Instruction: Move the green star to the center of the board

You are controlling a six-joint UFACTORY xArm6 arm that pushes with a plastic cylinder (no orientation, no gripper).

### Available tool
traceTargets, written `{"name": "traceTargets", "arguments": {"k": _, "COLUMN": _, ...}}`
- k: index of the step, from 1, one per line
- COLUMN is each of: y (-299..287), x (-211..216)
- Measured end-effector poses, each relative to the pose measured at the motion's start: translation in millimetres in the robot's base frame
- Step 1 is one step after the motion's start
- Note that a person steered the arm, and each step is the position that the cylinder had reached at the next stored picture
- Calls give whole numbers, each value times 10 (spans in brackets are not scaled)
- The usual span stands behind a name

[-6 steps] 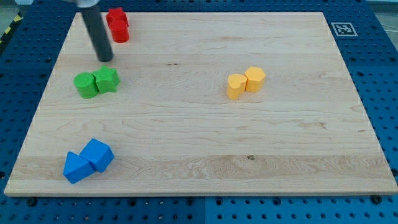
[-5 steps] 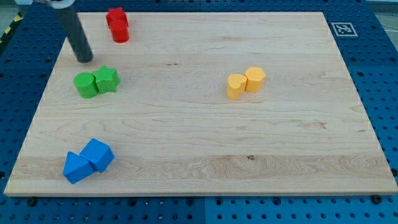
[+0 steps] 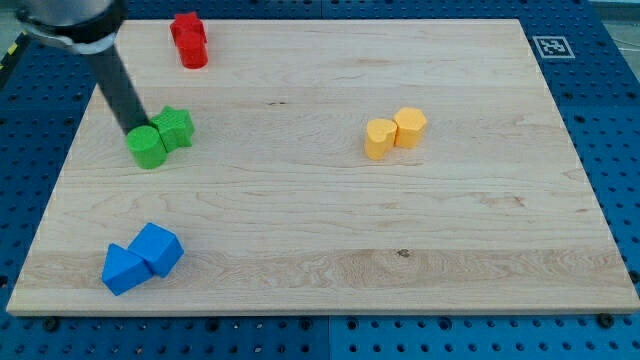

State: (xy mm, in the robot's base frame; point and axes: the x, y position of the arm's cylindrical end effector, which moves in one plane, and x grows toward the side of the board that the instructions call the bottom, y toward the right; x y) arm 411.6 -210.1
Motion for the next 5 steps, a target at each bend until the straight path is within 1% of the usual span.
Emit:
{"name": "traceTargets", "arguments": {"k": 1, "y": 233, "x": 23}}
{"name": "traceTargets", "arguments": {"k": 3, "y": 1040, "x": 208}}
{"name": "traceTargets", "arguments": {"k": 5, "y": 1673, "x": 114}}
